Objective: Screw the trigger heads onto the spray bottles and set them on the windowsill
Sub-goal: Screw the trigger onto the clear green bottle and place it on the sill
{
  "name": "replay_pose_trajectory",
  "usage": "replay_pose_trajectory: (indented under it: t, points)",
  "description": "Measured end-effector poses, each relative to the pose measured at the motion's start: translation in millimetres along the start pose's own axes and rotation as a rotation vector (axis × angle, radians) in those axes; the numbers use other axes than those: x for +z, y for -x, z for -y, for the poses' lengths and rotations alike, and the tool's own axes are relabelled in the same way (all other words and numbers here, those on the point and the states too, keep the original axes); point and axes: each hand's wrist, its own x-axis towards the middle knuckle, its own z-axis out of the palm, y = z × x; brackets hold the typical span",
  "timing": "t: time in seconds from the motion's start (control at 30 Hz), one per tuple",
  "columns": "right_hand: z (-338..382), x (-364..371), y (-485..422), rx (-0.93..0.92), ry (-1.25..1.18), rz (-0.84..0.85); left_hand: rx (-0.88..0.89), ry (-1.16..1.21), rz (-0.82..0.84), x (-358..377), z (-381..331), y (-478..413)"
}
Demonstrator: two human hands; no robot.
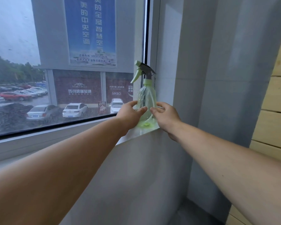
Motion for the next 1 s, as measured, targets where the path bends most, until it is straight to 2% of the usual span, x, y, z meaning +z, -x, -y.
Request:
replay_pose_trajectory:
  t: [0.47,0.8,0.9,1.0]
  points:
    - [-10.3,3.3,-2.4,-0.007,0.056,-0.02,0.001,-0.056,-0.06,-2.8,-3.3,11.8]
    - [-2.7,-49.4,51.1,-0.041,0.204,-0.055,-0.04,0.09,-0.055,-16.3,-18.7,73.3]
    - [-3.4,-81.8,99.7,-0.05,0.29,-0.041,-0.021,0.145,-0.001,-5.6,-32.5,111.4]
    - [-14.2,-120.8,162.7,0.009,0.407,0.017,-0.029,0.173,0.15,22.1,-35.9,157.7]
